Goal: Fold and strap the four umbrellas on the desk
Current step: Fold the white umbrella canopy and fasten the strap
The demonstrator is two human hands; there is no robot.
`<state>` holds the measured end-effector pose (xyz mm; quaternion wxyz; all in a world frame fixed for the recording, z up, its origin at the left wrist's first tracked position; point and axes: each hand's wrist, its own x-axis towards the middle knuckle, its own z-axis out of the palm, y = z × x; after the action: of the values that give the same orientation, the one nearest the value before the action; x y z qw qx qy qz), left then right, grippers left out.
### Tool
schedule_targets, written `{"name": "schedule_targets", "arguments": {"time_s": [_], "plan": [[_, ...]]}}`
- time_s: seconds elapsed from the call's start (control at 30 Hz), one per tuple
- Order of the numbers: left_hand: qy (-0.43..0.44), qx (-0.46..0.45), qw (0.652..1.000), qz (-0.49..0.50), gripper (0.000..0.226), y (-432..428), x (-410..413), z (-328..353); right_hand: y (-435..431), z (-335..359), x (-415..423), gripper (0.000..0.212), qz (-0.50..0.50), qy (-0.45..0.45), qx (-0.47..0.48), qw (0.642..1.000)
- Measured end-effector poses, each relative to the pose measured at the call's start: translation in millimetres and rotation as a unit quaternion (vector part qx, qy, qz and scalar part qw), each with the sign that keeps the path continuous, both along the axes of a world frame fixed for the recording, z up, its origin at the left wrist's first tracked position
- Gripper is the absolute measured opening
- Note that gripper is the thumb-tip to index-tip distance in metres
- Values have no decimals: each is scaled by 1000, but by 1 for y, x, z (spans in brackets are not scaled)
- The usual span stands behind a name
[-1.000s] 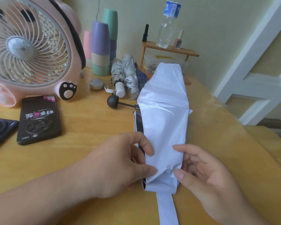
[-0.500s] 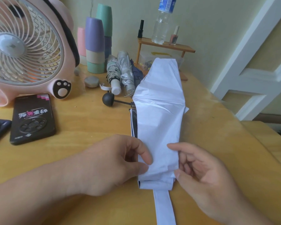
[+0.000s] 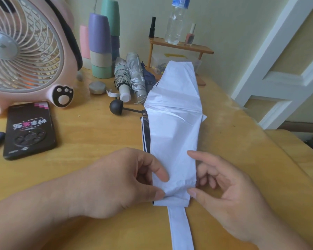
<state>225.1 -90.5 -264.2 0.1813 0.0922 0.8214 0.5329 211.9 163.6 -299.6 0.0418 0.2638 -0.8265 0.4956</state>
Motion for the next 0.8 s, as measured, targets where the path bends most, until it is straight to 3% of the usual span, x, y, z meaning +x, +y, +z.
{"name": "schedule_targets", "arguments": {"time_s": [0.2, 0.27, 0.4, 0.47, 0.57, 0.73, 0.8], "plan": [[21, -84, 996, 12, 16, 5, 6, 0, 3, 0, -4, 44, 40, 76, 96, 992], [25, -106, 994, 21, 10, 8, 8, 2, 2, 1, -4, 40, 46, 99, 105, 989], [73, -164, 984, -2, 21, 15, 12, 3, 0, 1, -3, 24, 62, 113, 117, 985], [85, -184, 979, 11, 13, 18, 14, 3, 0, 2, -3, 18, 58, 111, 114, 985], [100, -205, 973, 24, 6, 20, 15, 1, -1, 4, -1, 8, 41, 71, 82, 993], [162, -242, 956, 18, 9, 19, 13, -2, -5, 10, 1, 4, -7, -68, -31, 997], [172, -249, 953, 19, 9, 20, 12, -3, -9, 9, 2, 20, -19, -136, -80, 987]]}}
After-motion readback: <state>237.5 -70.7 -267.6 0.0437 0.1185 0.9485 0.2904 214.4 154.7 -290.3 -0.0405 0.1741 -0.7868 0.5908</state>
